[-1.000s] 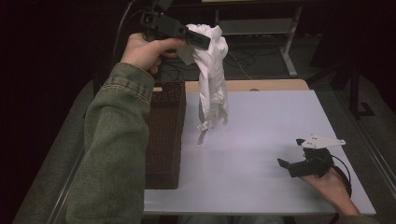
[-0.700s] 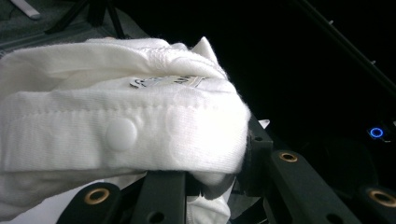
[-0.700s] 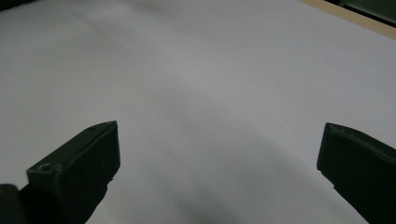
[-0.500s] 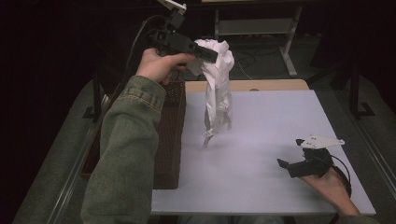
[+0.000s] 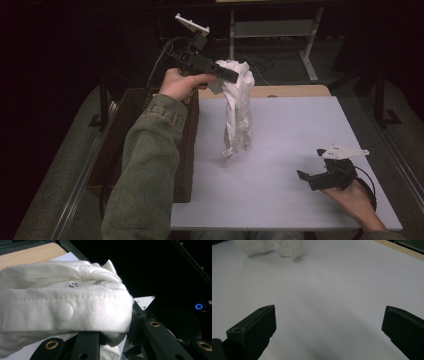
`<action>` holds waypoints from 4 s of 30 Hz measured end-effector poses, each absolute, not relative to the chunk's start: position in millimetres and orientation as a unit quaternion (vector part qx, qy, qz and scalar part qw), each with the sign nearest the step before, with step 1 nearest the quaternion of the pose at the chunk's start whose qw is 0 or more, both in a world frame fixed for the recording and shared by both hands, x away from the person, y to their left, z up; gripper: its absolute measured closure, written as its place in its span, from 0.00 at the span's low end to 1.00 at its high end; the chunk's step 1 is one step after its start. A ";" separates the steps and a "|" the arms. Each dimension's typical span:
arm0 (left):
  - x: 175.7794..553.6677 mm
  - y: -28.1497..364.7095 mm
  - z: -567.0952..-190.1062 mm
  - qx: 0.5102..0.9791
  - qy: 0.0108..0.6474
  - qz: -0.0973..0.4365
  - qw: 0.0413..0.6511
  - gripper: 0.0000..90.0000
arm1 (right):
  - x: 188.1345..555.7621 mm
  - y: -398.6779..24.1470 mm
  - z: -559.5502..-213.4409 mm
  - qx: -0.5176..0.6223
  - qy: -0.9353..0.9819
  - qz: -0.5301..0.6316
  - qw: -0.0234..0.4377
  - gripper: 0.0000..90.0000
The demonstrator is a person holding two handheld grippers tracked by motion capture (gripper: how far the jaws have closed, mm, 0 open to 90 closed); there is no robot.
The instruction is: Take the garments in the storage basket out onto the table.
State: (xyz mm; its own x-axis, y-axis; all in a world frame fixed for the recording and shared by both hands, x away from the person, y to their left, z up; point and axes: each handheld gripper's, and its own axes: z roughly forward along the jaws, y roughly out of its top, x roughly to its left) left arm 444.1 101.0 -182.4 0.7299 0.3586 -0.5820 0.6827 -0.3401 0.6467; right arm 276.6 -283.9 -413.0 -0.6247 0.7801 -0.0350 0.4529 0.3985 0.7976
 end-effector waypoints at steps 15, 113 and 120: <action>449.4 93.9 -219.9 0.806 0.323 -0.189 0.459 0.81 | 276.8 -283.8 -413.0 0.378 0.812 0.393 0.206 0.00; 426.5 53.4 -314.3 0.859 0.306 -0.105 0.397 0.00 | 277.0 -282.8 -413.5 0.369 0.821 0.386 0.203 0.00; 421.1 73.2 -301.3 0.859 0.302 -0.081 0.405 0.00 | 277.1 -282.7 -413.8 0.369 0.821 0.384 0.205 0.00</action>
